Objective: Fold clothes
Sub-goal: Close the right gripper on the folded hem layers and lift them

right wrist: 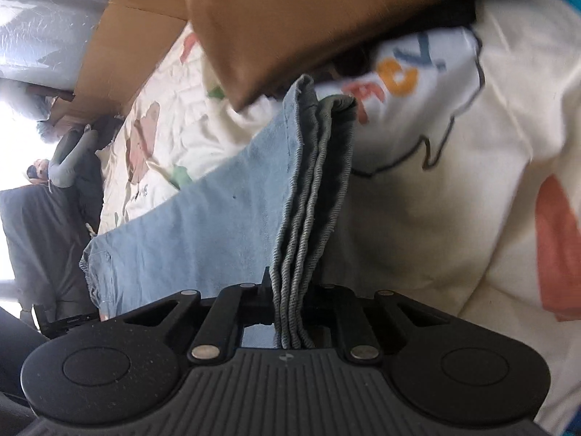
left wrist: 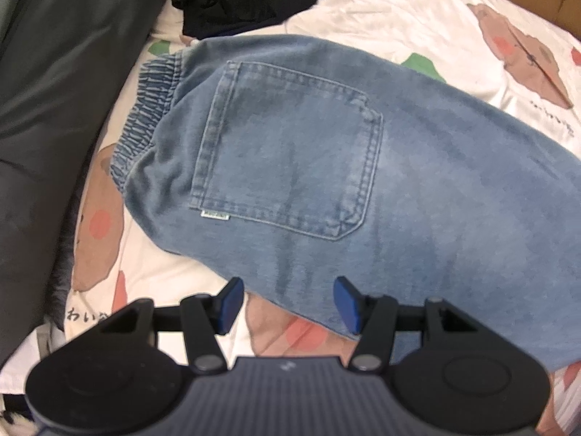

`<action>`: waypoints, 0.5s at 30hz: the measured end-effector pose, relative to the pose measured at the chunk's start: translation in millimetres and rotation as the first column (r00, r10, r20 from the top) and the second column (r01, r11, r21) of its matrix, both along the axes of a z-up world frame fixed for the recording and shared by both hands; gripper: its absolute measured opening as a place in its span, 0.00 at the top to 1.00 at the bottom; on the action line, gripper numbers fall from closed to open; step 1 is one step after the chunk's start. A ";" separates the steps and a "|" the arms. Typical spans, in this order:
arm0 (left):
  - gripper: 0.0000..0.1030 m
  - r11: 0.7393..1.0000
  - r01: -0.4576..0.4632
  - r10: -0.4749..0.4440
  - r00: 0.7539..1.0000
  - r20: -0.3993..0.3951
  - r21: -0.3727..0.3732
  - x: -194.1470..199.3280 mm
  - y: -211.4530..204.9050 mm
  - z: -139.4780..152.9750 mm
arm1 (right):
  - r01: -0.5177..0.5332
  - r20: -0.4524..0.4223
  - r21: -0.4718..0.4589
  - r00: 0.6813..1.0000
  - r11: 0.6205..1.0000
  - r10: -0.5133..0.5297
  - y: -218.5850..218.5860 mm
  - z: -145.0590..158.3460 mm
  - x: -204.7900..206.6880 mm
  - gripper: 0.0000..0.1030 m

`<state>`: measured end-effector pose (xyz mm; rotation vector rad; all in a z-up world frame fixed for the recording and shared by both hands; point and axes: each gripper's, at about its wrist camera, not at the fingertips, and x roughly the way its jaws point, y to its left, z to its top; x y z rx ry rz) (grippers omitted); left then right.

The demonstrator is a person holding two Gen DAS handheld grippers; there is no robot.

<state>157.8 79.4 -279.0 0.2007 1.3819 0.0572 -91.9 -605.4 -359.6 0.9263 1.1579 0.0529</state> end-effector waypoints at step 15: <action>0.44 0.997 -0.028 0.031 0.998 0.045 -0.076 -19.8 0.5 12.2 | -0.135 0.057 -0.151 0.988 0.979 0.145 41.3 131.3 16.9 0.92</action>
